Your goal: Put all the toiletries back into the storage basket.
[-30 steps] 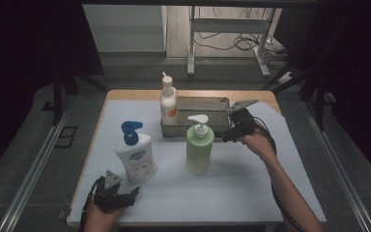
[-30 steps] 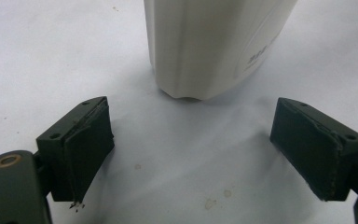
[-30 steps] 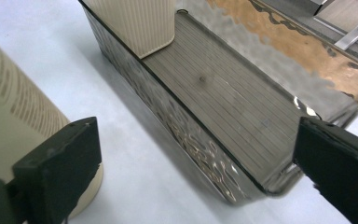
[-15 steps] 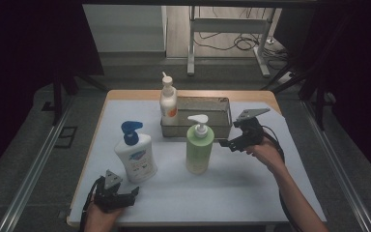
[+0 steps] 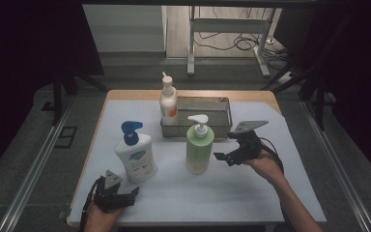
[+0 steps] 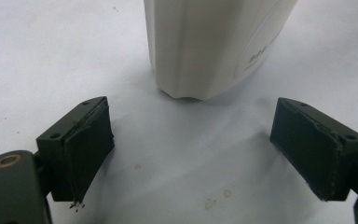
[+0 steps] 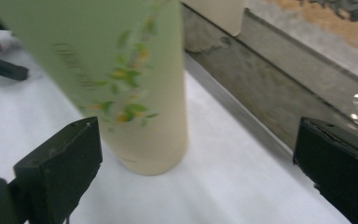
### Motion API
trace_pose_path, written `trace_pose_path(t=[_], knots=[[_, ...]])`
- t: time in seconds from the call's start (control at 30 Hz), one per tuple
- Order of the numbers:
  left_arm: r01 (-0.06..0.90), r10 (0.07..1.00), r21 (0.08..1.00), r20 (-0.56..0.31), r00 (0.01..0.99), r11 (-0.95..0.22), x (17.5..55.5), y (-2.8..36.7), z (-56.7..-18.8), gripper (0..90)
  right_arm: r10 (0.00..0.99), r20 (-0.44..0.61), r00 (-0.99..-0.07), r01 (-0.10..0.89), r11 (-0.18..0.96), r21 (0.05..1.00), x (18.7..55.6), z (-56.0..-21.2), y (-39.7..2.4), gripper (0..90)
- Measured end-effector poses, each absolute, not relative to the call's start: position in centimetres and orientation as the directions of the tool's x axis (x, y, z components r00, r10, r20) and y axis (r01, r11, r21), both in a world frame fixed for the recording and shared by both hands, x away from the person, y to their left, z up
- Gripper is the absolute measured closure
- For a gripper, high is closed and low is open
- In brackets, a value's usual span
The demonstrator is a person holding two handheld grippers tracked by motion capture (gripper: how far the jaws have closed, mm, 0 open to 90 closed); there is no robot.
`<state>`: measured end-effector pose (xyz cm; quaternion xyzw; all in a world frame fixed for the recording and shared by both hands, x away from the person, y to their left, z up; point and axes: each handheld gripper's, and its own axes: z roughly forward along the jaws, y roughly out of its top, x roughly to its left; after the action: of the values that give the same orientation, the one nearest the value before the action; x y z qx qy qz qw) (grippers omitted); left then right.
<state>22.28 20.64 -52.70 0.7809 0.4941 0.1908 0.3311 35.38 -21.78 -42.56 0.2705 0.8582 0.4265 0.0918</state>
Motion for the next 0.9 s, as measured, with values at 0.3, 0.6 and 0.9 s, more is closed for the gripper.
trace_pose_path(t=[0.3,0.6,0.9], knots=[[0.646,0.898,0.706,-0.030,0.439,-0.292,22.3,20.6,-52.7,12.5,0.504,0.101,-0.858,0.382,0.493,0.781,34.5,-42.8,-20.4,2.4],[0.646,0.898,0.706,-0.029,0.439,-0.292,22.3,20.6,-52.7,12.6,0.489,0.080,-0.869,0.354,0.499,0.791,34.2,-42.7,-18.6,2.5],[0.645,0.898,0.706,-0.029,0.439,-0.292,22.3,20.6,-52.7,12.6,0.479,0.065,-0.875,0.335,0.503,0.797,34.5,-42.7,-16.9,2.1]])
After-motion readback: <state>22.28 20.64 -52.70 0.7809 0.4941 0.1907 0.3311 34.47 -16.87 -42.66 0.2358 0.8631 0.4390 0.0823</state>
